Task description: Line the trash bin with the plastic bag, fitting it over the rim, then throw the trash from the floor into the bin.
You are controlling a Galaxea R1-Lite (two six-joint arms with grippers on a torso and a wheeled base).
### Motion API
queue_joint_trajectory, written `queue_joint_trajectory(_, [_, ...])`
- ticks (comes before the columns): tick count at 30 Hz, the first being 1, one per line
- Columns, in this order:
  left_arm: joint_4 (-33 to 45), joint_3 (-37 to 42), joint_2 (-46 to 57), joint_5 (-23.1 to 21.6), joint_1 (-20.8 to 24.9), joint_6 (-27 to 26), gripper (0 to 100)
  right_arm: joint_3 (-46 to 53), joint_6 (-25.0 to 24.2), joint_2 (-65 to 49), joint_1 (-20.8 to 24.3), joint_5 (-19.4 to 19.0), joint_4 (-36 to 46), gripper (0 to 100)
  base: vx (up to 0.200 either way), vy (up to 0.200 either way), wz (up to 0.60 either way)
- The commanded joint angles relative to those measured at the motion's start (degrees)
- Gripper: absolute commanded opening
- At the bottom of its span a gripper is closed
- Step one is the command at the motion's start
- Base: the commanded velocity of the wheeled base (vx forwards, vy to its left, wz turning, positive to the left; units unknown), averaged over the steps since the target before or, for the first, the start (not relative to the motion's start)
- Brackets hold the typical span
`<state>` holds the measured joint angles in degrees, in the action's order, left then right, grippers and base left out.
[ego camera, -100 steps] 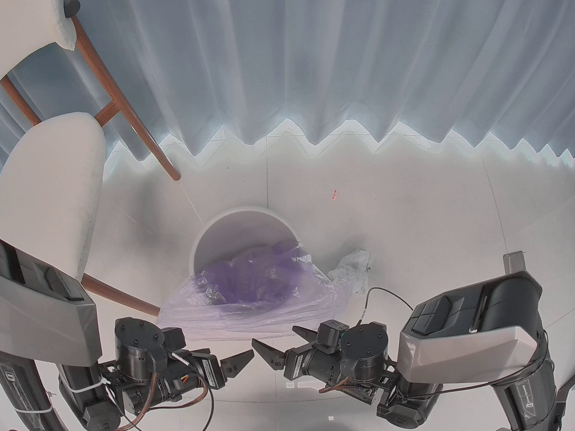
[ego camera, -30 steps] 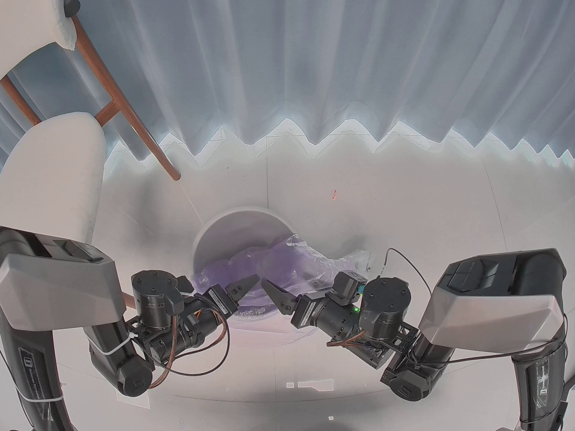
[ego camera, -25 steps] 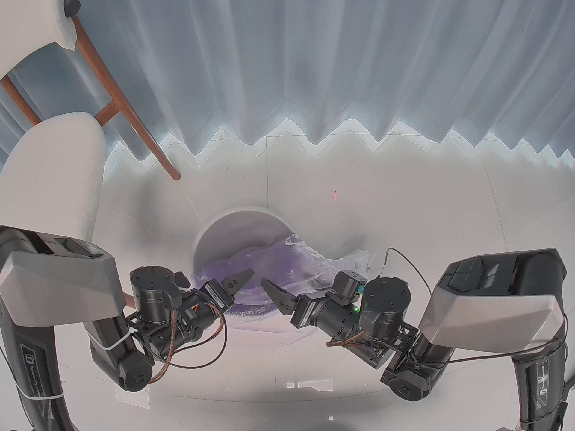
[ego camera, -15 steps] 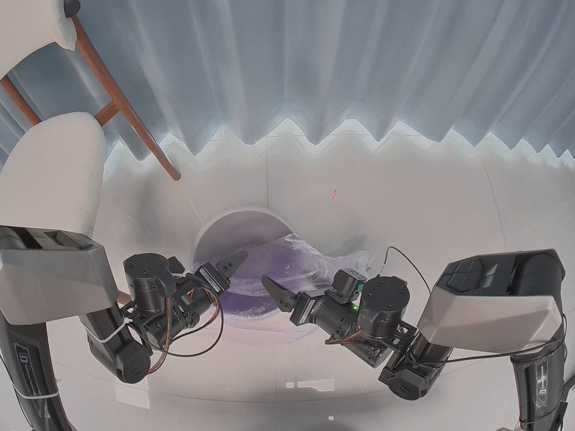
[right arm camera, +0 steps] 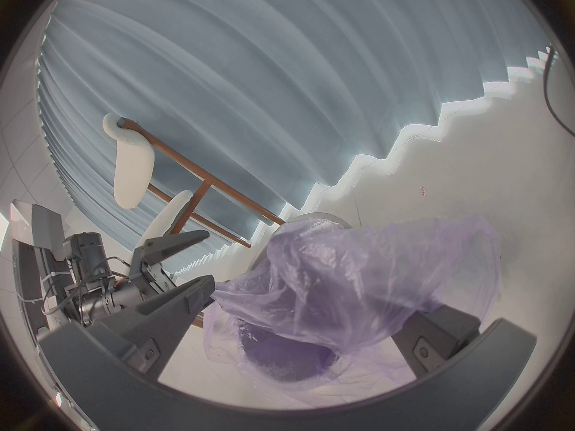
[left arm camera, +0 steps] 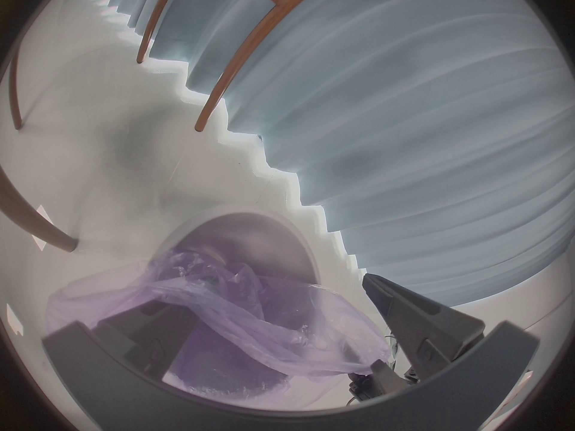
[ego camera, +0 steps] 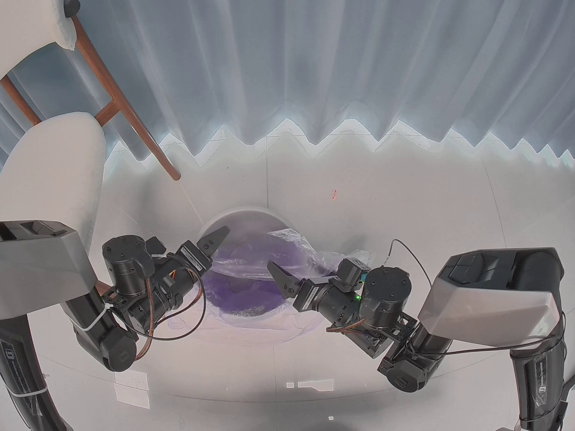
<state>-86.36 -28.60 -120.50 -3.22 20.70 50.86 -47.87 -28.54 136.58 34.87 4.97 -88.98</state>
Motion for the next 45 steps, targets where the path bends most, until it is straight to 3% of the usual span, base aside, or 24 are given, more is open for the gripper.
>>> queue_joint_trajectory(1, [0.0, 0.3, 1.4, 0.4, 0.1, 0.0, 100, 0.0, 0.0, 0.4, -0.3, -0.1, -0.8, 100, 0.000, 0.000, 0.00])
queue_joint_trajectory(11, [0.0, 7.1, 2.3, -2.0, 0.2, -0.8, 100, 0.1, 0.0, 1.8, -0.3, -0.1, -0.8, 100, 0.060, 0.060, 0.00])
queue_joint_trajectory(25, [0.0, 5.7, 2.2, -1.5, 1.3, -2.2, 100, 0.4, 0.1, 1.3, -0.6, -0.1, -0.8, 100, 0.200, 0.200, 0.00])
queue_joint_trajectory(32, [0.0, 3.3, 2.4, -0.4, 2.7, -2.2, 100, 0.5, 0.8, 0.4, -1.6, -0.2, -0.8, 100, 0.000, 0.000, 0.00])
queue_joint_trajectory(41, [-0.1, 6.9, 4.2, -0.9, 4.7, -2.2, 100, 0.7, 0.9, 0.4, -1.6, -0.2, -0.8, 100, 0.000, 0.000, 0.00])
queue_joint_trajectory(45, [-0.1, 6.8, 4.6, -1.3, 4.6, -2.2, 100, 0.8, 0.9, 0.6, -1.6, -0.2, -0.8, 100, 0.000, -0.200, 0.00])
